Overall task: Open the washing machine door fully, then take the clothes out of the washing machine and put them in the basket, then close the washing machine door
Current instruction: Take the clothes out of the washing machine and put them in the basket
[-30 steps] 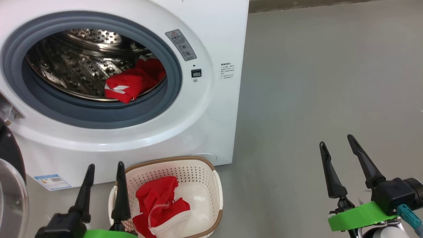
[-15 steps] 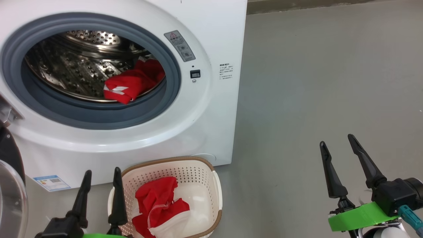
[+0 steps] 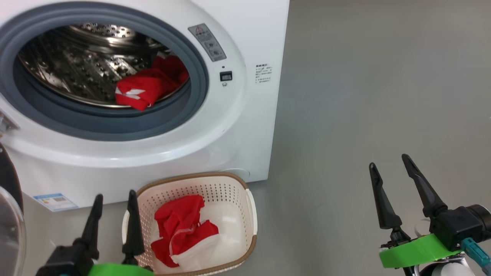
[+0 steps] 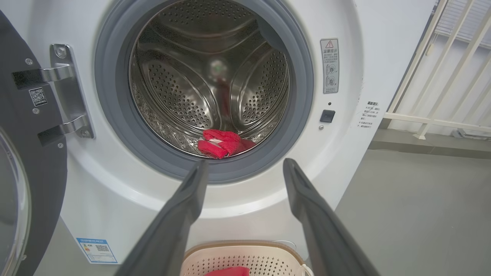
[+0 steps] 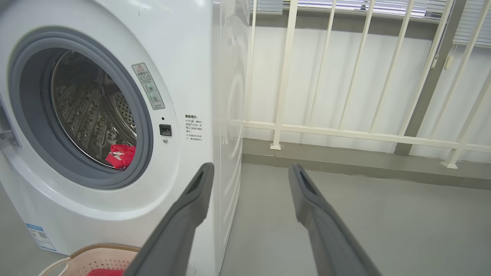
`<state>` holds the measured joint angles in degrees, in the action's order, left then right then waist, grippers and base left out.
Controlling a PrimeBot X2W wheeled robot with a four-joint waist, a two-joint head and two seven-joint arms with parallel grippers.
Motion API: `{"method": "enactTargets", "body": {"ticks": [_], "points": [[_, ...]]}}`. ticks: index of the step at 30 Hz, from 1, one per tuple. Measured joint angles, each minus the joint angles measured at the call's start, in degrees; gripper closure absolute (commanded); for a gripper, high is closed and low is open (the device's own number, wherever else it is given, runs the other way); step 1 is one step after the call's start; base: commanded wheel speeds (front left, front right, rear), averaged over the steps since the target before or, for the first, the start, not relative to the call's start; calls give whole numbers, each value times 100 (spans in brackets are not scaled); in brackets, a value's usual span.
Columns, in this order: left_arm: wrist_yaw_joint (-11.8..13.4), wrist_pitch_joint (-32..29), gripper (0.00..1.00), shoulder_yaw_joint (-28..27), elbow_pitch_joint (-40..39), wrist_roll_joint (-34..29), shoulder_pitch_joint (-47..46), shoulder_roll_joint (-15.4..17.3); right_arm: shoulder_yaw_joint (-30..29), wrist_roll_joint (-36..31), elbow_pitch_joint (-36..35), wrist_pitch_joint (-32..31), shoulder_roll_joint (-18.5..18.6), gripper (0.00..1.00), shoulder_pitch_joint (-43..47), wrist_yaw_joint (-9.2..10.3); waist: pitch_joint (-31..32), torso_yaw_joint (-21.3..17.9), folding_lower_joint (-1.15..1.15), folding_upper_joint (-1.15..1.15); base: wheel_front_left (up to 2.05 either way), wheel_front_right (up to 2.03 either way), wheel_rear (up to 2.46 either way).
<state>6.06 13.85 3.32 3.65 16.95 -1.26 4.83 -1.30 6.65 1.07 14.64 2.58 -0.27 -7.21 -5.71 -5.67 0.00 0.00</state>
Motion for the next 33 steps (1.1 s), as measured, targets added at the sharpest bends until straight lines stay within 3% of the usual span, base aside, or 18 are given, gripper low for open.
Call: {"method": "enactTargets", "body": {"ticks": [10,33], "points": [[-56,-15,0,-59,283,149,-772,87,174,0,-38,0,-2,0,-260,0,-452,14,0,0,0,0,0],[-264,53,0,-168,1506,138,-3669,287,477,102,-283,0,8,0,-1109,0,-2052,-73,0,0,0,0,0]]}}
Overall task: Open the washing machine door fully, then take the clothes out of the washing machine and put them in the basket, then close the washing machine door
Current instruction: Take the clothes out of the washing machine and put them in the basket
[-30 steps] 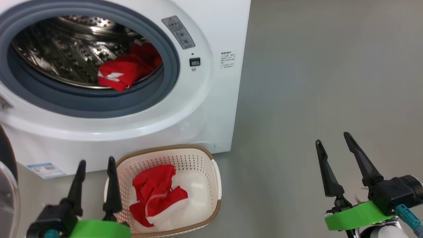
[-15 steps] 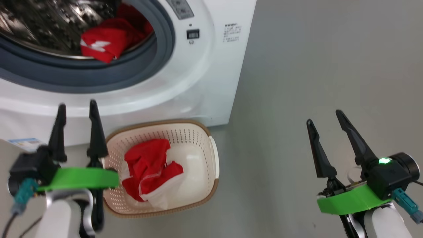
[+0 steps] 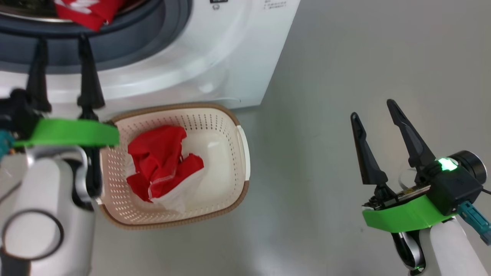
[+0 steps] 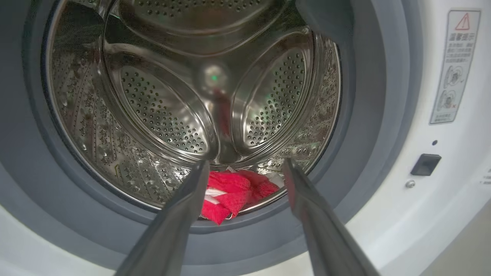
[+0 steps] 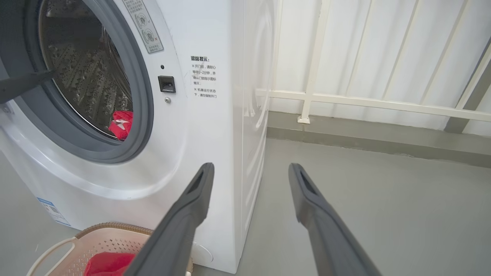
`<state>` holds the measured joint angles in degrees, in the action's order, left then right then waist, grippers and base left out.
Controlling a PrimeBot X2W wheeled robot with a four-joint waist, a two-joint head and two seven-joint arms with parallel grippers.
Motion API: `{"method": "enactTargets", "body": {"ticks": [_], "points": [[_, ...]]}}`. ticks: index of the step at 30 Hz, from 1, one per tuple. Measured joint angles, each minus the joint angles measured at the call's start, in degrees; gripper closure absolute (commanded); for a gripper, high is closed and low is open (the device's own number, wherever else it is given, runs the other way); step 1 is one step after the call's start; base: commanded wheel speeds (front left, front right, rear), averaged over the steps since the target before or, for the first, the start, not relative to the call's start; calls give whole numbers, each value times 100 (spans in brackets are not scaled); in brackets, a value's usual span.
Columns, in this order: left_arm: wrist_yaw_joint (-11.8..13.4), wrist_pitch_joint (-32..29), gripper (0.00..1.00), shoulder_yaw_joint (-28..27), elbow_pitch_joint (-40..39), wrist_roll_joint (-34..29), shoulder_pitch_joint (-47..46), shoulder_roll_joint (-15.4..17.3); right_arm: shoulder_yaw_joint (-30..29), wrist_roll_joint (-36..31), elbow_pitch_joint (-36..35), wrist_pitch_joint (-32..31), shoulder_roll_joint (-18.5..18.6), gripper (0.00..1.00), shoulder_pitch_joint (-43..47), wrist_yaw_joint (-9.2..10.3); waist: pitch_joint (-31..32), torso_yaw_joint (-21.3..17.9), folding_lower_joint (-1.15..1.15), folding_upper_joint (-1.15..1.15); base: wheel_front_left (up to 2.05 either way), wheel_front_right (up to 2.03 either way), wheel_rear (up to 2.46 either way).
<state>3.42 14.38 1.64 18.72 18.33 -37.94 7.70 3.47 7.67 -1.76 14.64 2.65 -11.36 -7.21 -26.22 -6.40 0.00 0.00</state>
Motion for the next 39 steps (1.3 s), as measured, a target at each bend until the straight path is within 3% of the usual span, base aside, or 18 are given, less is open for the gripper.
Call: {"method": "enactTargets", "body": {"ticks": [22,32,39], "points": [[-346,-23,0,-175,1915,91,-2554,433,250,194,-69,0,9,0,-581,0,-1259,-188,0,0,0,0,0],[-335,-965,0,-81,2914,105,-3476,642,304,193,-60,0,11,0,-689,0,-1512,-302,0,0,0,0,0],[-164,-1880,0,88,3546,48,-3993,772,420,193,-18,0,12,0,-699,0,-1501,-374,0,0,0,0,0]]}}
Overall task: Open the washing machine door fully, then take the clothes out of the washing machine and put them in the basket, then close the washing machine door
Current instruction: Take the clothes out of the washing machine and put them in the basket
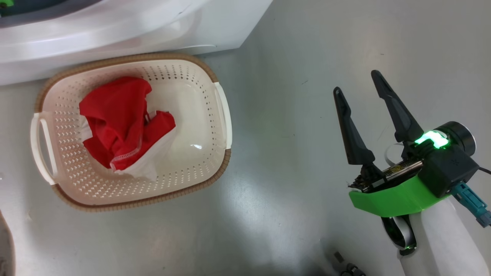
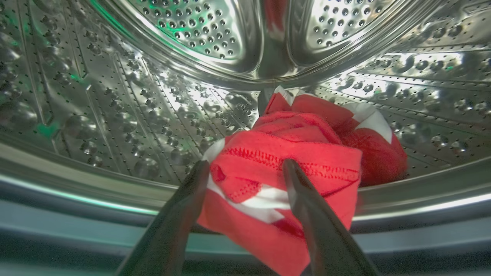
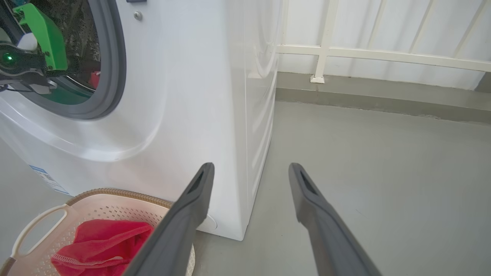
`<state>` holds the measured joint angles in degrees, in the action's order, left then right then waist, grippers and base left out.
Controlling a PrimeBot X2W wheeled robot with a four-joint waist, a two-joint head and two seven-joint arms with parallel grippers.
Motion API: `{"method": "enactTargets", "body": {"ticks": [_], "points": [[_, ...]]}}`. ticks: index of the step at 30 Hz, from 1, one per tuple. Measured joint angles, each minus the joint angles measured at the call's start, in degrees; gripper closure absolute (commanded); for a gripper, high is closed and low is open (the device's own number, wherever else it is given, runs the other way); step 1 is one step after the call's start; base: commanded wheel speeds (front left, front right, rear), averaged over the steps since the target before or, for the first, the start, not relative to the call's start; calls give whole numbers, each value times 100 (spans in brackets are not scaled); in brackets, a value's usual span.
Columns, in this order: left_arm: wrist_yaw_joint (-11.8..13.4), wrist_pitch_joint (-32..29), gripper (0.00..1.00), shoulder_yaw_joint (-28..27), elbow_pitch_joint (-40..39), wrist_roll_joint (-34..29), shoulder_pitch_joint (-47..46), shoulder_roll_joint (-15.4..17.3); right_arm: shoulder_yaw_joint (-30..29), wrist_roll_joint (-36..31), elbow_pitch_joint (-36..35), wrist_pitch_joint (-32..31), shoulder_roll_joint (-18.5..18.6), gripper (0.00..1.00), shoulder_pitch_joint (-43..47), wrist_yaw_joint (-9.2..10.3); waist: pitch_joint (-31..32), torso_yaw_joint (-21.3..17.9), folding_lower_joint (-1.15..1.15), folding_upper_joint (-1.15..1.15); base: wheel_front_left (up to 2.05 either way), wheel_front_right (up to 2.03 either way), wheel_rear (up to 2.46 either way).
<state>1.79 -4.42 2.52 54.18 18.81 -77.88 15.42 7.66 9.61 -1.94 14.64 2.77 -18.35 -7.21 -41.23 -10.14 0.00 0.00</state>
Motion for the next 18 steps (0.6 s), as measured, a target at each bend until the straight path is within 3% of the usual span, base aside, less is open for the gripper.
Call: {"method": "enactTargets", "body": {"ticks": [12,13,14,15,18], "points": [[74,-660,0,249,550,-96,-236,87,69,58,25,0,0,0,-17,0,13,-136,0,0,0,0,0],[73,-705,62,265,577,-96,-236,88,71,58,27,0,0,0,-17,0,24,-139,0,0,0,0,0],[67,-726,62,290,602,-96,-237,89,71,58,29,0,0,0,-17,0,36,-141,0,0,0,0,0],[54,-779,100,310,628,-96,-237,89,71,58,29,0,0,0,-17,0,48,-140,0,0,0,0,0],[-38,-836,100,361,662,-96,-237,90,68,58,29,0,0,0,-17,0,81,-134,0,0,0,0,0]]}}
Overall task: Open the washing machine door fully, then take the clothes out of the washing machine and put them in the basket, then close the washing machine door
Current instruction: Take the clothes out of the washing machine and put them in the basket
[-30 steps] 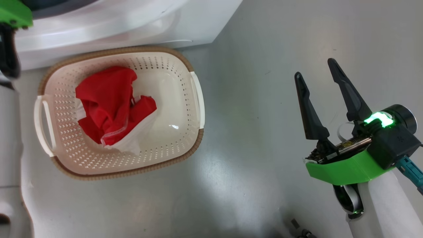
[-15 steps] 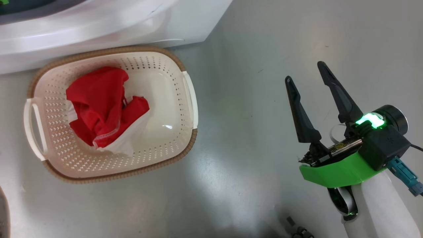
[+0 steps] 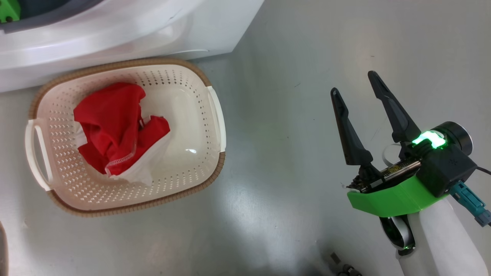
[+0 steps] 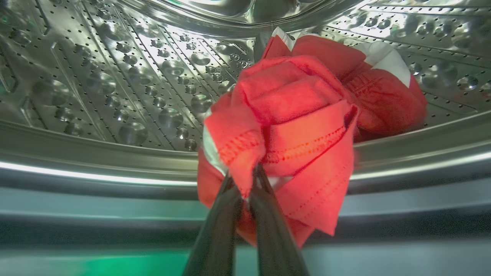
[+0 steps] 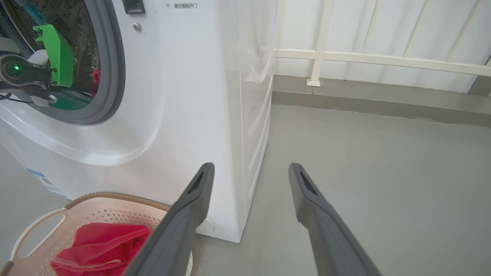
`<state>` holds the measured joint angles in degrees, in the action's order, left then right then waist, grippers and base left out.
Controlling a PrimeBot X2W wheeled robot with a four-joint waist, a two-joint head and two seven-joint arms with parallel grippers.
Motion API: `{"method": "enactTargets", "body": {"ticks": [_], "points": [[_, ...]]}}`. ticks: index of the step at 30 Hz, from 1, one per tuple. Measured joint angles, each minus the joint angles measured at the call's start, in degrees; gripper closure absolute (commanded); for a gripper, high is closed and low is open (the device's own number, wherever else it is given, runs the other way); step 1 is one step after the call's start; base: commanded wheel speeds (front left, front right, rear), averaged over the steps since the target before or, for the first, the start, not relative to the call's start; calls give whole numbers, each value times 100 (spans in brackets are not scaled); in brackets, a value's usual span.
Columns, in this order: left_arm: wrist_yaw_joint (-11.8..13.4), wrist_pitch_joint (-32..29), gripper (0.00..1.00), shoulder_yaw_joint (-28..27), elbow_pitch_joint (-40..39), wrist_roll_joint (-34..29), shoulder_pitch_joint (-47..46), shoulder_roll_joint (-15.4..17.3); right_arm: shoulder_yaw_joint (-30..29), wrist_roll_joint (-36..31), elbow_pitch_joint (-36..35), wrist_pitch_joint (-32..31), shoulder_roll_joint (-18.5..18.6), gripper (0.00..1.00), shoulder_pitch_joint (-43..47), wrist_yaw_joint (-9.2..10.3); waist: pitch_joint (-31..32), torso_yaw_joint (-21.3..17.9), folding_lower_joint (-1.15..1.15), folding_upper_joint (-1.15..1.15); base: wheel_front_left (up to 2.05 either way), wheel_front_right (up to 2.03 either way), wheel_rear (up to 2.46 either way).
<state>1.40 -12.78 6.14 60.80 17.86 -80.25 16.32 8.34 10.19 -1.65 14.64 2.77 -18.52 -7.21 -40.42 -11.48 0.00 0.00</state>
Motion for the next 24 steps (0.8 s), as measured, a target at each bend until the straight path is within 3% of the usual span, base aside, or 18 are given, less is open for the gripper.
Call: {"method": "enactTargets", "body": {"ticks": [8,24], "points": [[-156,296,100,66,-100,40,23,-14,-1,0,23,0,0,0,1,0,85,53,0,0,0,0,0],[-548,1658,100,33,-870,410,931,-282,-60,-3,118,0,3,0,15,0,442,304,0,0,0,0,0]]}}
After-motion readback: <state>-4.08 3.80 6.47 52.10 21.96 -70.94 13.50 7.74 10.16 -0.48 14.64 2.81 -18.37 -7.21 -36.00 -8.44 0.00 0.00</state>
